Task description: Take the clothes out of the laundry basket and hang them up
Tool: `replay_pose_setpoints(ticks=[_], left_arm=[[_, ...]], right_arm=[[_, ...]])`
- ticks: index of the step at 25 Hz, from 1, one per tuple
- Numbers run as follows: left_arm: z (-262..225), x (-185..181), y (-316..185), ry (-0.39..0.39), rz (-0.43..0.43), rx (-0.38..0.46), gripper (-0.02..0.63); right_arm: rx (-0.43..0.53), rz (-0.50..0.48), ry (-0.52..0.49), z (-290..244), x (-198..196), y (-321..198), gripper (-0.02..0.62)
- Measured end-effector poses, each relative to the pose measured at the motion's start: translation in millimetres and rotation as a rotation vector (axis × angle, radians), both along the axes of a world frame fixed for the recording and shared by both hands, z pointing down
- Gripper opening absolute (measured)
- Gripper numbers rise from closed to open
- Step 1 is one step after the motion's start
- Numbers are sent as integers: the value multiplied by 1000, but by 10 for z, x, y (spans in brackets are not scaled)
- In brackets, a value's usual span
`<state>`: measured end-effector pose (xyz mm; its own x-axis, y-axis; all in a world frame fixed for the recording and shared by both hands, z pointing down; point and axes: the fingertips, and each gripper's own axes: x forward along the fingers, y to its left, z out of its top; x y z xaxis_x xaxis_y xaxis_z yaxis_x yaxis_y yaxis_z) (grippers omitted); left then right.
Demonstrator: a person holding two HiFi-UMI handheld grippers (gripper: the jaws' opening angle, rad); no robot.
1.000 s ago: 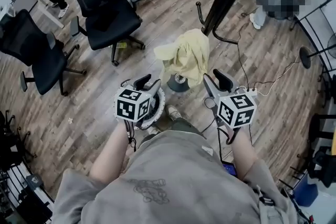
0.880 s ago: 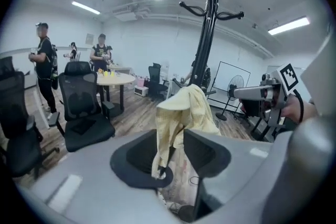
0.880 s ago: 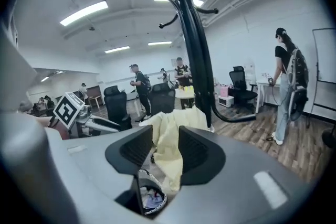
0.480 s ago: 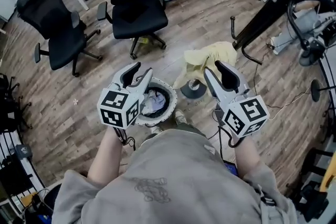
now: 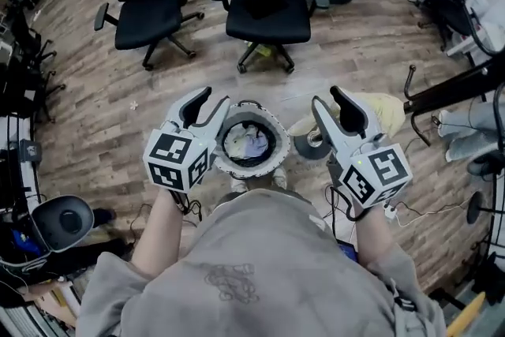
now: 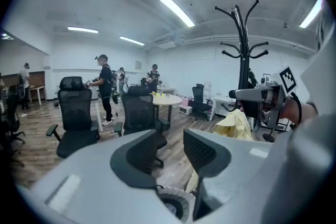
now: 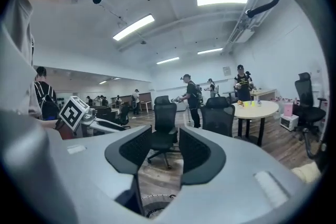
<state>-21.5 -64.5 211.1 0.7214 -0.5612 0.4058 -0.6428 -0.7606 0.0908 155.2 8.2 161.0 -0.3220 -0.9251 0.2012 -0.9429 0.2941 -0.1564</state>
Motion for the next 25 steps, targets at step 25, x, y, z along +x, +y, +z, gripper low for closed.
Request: replay_pose_setpoints(ticks=[25], left_arm=[[1363, -775, -99, -208, -177, -190, 155]], right_arm=[[-437, -318, 86, 1940, -954, -525, 245]])
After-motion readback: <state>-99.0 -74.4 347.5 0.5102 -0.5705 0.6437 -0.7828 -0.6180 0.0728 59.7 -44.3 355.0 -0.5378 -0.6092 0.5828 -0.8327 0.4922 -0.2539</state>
